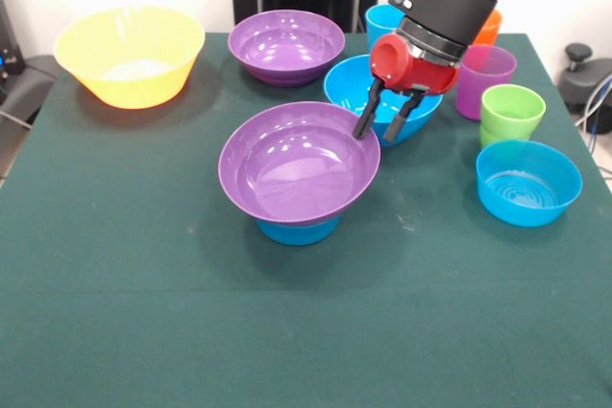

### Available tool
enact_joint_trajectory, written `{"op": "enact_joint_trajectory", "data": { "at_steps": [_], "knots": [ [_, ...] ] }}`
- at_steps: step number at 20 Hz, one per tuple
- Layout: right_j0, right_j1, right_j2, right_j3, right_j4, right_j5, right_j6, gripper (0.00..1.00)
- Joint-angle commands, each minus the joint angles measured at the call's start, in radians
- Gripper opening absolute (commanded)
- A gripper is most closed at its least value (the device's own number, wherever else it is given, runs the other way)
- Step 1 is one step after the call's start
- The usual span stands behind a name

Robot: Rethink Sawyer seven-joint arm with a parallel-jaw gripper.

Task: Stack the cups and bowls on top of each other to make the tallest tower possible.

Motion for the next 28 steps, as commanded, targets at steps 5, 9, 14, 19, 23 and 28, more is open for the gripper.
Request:
{"op": "enact_joint_trajectory", "data": {
  "at_steps": [5,9,14,19,23,28],
  "knots": [
    [0.018,0.063,0.072,-0.013,0.030,0.060,0.120,1.00],
    [0.007,0.074,0.081,-0.023,0.033,0.055,0.118,1.00],
    [-0.016,0.089,0.101,-0.028,0.036,0.042,0.108,1.00],
    [-0.036,0.083,0.123,-0.014,0.039,0.032,0.094,1.00],
    [-0.057,0.068,0.149,0.001,0.045,0.037,0.075,1.00],
    [-0.103,0.036,0.209,0.035,0.051,0.040,0.035,1.00]
  ]
}}
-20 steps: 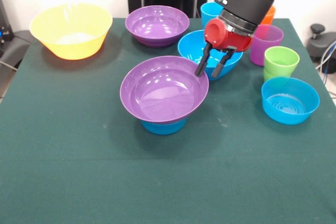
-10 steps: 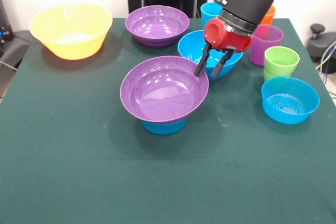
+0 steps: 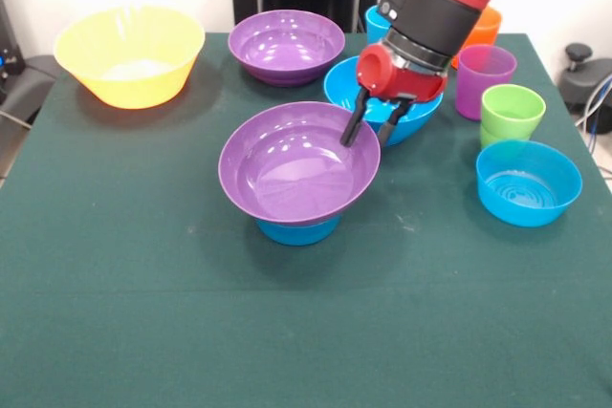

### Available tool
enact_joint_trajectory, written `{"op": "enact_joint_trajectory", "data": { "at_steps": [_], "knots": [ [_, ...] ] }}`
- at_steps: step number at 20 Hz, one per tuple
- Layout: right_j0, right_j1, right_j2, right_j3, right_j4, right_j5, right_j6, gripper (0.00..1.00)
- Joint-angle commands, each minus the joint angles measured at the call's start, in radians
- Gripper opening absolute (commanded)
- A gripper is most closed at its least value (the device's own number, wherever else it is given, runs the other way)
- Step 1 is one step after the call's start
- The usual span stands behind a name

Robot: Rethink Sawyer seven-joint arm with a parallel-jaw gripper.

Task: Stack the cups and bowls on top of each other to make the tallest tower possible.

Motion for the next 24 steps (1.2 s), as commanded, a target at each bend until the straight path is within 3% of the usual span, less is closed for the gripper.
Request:
{"op": "enact_joint_trajectory", "data": {
  "at_steps": [1,24],
  "knots": [
    [-0.056,0.019,0.185,0.035,0.040,0.044,0.030,1.00],
    [-0.065,0.023,0.200,0.032,0.022,0.051,0.046,1.00]
  ]
}}
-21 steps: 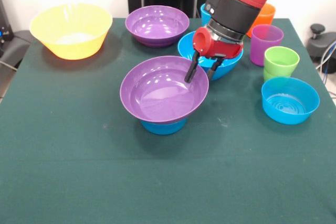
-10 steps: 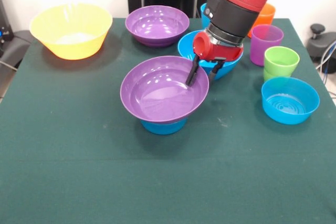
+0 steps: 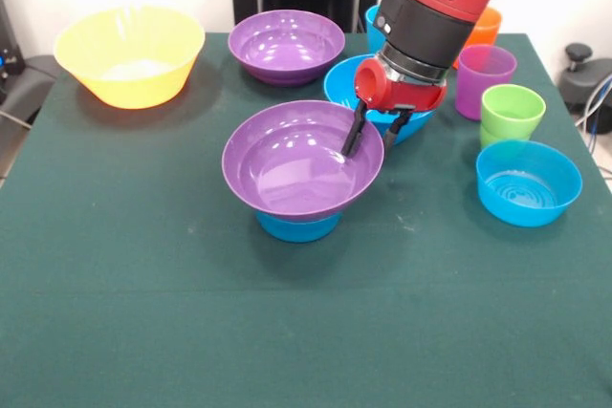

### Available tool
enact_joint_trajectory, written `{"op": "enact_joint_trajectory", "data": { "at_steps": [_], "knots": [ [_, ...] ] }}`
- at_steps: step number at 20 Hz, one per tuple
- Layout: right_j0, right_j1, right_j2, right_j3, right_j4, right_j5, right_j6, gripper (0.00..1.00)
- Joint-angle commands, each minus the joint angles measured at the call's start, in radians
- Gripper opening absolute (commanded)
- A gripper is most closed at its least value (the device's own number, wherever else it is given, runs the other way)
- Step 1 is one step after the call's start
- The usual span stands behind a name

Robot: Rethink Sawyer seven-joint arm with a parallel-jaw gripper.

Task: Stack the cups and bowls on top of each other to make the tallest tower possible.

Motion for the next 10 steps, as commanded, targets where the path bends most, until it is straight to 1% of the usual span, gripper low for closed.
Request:
{"op": "enact_joint_trajectory", "data": {
  "at_steps": [1,5,10],
  "knots": [
    [-0.009,0.026,0.135,0.020,0.021,0.049,0.048,1.00],
    [-0.001,0.025,0.124,0.018,0.016,0.048,0.052,1.00],
    [0.004,-0.016,0.114,0.040,0.014,0.071,0.042,1.00]
  ]
}}
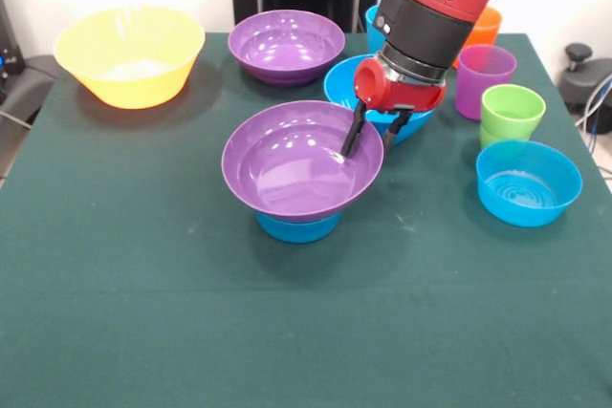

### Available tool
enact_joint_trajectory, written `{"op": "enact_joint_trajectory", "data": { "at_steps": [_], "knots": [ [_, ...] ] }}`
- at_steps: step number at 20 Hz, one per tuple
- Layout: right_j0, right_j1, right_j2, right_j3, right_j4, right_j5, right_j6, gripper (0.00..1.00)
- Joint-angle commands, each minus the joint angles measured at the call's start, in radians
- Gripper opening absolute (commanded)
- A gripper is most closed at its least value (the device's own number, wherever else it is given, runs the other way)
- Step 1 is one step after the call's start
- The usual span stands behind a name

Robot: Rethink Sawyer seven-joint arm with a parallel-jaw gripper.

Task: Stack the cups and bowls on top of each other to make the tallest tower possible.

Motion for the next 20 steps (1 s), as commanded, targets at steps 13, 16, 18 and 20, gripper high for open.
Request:
{"op": "enact_joint_trajectory", "data": {
  "at_steps": [13,16,18,20],
  "knots": [
    [0.067,-0.039,0.052,0.024,0.012,0.120,0.082,1.00],
    [0.080,-0.036,0.037,0.023,0.012,0.122,0.090,1.00],
    [0.086,-0.034,0.030,0.022,0.013,0.124,0.092,1.00],
    [0.090,-0.037,0.023,0.024,0.013,0.128,0.092,1.00]
  ]
}}
